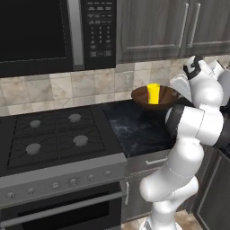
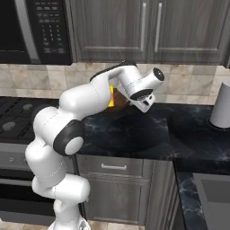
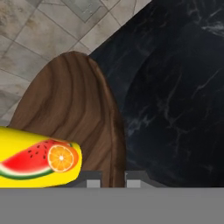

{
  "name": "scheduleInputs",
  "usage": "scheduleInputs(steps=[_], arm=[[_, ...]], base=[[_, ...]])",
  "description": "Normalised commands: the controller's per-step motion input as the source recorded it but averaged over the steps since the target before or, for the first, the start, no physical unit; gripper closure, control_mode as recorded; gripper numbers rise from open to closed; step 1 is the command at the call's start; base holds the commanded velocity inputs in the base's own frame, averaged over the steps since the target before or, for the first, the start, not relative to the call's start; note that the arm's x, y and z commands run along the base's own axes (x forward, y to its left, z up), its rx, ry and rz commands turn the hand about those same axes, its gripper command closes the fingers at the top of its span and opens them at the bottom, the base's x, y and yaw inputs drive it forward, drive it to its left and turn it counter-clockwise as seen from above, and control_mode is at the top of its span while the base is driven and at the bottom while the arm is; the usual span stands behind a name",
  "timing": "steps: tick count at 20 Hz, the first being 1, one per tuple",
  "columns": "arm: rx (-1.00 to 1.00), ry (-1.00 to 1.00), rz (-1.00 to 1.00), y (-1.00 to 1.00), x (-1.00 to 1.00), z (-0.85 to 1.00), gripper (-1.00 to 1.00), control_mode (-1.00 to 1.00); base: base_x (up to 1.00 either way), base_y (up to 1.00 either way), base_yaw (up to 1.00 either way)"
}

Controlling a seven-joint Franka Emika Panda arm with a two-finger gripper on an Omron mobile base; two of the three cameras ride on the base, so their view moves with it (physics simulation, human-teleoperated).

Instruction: Place the cup inside the bowl on the dining table and move the bowl to any counter.

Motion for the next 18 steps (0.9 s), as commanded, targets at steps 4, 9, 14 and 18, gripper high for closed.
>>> scheduleInputs(steps=[4, 9, 14, 18], arm=[[0.0, 0.0, 0.0, 0.0, 0.0, 0.0, 1.0, 1.0], [0.0, 0.0, 0.0, 0.0, 0.0, 0.0, 1.0, 1.0], [0.0, 0.0, 0.0, 0.0, 0.0, 0.0, 1.0, 1.0], [0.0, 0.0, 0.0, 0.0, 0.0, 0.0, 1.0, 1.0]], base=[[0.0, 0.0, 0.01], [0.0, 0.0, 0.0], [0.0, 0.0, 0.0], [0.0, 0.0, 0.0]])
